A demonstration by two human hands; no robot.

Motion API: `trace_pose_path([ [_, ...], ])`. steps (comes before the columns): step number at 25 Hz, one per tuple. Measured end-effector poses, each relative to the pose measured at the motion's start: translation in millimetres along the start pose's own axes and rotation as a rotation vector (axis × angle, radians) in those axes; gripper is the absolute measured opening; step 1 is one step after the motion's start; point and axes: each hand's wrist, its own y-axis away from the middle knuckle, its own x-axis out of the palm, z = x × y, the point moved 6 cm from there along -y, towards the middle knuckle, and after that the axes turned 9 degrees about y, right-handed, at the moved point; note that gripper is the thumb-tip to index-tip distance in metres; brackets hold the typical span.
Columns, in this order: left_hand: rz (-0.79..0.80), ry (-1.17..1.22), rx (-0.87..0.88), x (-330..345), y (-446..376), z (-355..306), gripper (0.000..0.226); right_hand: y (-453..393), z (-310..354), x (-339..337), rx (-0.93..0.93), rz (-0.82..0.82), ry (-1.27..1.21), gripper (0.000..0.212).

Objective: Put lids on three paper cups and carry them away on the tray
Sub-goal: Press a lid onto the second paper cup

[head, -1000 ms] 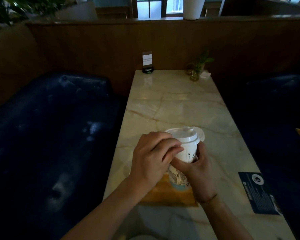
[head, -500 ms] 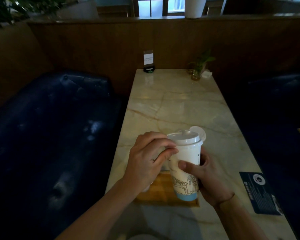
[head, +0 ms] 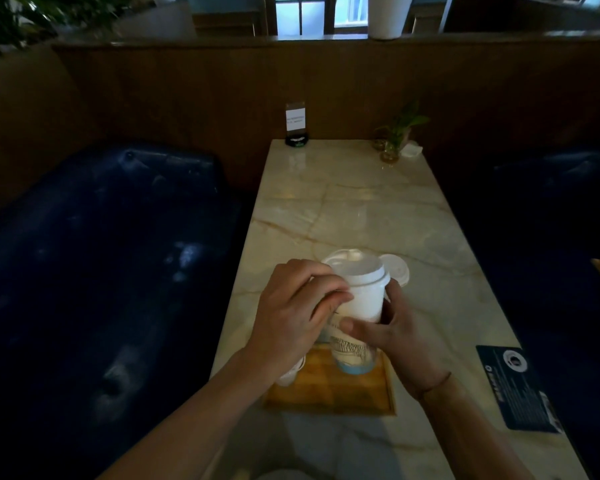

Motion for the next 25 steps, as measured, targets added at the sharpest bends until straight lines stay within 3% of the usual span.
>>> trace_pose_path([
  [4, 0.0, -0.079, 0.007, 11.7, -2.7, -7.7, 0.018, -5.2, 1.9, 4.0, -0.105, -0.181, 0.274, 0.081],
  [9, -0.024, -0.098, 0.001, 14.9, -0.3, -10.4, 0.016, 4.1, 1.4, -1.3, -0.093, -0.376, 0.341, 0.086],
  [25, -0.047, 0.205, -0.081, -4.6, 4.1, -2.8, 0.012, 22.6, 18.3, -2.1, 0.086, 0.094, -0.142, 0.066],
])
